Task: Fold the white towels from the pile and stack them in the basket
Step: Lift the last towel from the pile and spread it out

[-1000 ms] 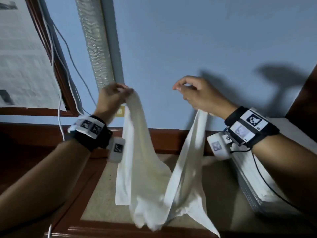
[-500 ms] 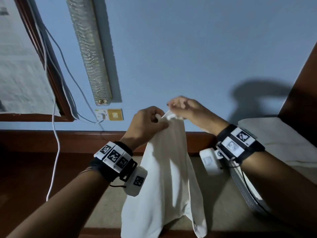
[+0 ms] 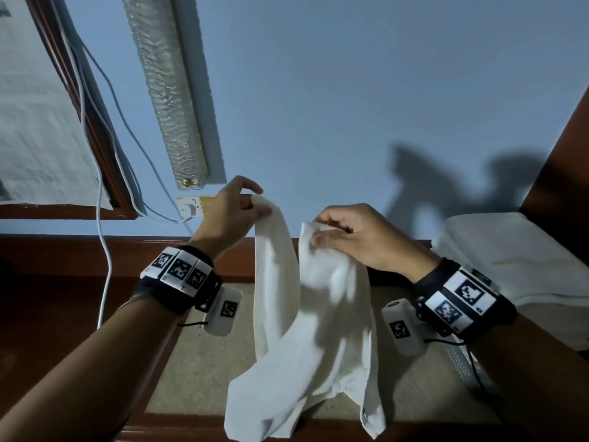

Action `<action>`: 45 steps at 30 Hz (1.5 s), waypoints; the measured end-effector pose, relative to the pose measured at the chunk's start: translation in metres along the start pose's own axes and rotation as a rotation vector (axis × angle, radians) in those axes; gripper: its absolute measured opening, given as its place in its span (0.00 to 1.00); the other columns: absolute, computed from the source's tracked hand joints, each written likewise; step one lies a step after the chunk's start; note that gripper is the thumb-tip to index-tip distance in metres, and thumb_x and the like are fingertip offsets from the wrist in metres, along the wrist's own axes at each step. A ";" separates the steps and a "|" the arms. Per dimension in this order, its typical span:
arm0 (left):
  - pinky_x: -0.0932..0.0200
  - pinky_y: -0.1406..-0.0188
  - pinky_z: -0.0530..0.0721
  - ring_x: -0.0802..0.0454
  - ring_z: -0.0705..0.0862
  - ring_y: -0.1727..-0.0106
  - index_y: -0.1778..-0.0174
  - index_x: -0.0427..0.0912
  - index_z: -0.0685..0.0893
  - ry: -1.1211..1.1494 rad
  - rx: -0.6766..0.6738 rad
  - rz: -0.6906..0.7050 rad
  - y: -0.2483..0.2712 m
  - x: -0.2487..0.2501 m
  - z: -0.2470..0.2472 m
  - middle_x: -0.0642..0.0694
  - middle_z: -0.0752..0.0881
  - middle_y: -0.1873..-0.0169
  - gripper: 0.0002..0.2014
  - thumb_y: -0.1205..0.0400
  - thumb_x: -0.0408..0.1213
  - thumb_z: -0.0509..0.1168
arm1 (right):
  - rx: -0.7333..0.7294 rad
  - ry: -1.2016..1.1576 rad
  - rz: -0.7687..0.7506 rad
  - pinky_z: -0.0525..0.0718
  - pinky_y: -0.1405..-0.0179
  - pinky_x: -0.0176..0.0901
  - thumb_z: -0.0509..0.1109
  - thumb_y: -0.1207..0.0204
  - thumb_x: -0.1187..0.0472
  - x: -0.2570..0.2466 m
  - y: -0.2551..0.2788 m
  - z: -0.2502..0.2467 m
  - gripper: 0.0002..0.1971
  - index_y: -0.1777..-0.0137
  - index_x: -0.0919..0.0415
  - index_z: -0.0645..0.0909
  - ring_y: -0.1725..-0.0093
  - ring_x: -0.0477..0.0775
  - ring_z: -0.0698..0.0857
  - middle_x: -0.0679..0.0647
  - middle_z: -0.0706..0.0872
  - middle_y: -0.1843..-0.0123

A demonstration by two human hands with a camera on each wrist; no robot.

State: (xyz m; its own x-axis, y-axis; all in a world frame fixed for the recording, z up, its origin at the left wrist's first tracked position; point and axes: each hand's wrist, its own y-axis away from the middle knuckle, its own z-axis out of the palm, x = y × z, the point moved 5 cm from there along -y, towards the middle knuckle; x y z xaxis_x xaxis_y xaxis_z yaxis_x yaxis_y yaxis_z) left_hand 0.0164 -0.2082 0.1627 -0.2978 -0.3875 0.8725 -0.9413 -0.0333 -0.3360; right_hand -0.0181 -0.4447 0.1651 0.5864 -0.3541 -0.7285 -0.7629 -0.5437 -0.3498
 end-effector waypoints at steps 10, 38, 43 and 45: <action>0.51 0.50 0.90 0.44 0.92 0.55 0.51 0.36 0.88 0.441 -0.134 0.041 0.031 0.024 0.036 0.35 0.94 0.54 0.04 0.18 0.25 0.75 | 0.260 0.042 0.000 0.76 0.62 0.37 0.83 0.23 0.51 -0.006 -0.015 0.001 0.04 0.54 0.48 0.91 0.67 0.40 0.82 0.35 0.88 0.64; 0.55 0.49 0.80 0.40 0.88 0.49 0.48 0.45 0.95 -0.617 0.193 -0.338 0.014 -0.183 -0.075 0.43 0.93 0.54 0.11 0.19 0.28 0.70 | 1.032 0.156 0.195 0.85 0.48 0.48 0.73 0.24 0.53 0.091 -0.004 -0.151 0.06 0.51 0.51 0.80 0.54 0.49 0.84 0.49 0.86 0.54; 0.44 0.44 0.89 0.35 0.90 0.50 0.48 0.41 0.93 -0.664 0.445 -0.474 0.015 -0.195 -0.163 0.34 0.92 0.55 0.12 0.25 0.25 0.75 | 0.899 0.416 0.508 0.81 0.46 0.50 0.73 0.20 0.52 0.155 0.035 -0.191 0.09 0.53 0.58 0.83 0.48 0.59 0.87 0.60 0.89 0.52; 0.41 0.41 0.88 0.31 0.89 0.44 0.41 0.41 0.90 -0.615 0.585 -0.527 0.003 -0.183 -0.187 0.30 0.90 0.45 0.13 0.21 0.31 0.74 | 0.873 0.447 0.553 0.80 0.38 0.50 0.74 0.17 0.56 0.165 0.043 -0.190 0.12 0.42 0.64 0.85 0.39 0.65 0.88 0.65 0.90 0.41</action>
State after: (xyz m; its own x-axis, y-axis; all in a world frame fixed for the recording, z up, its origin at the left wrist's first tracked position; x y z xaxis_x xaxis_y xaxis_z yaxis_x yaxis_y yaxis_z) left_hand 0.0381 0.0353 0.0681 0.4250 -0.5969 0.6805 -0.6540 -0.7223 -0.2250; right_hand 0.0979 -0.6709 0.1421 0.0193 -0.7179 -0.6959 -0.7748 0.4292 -0.4642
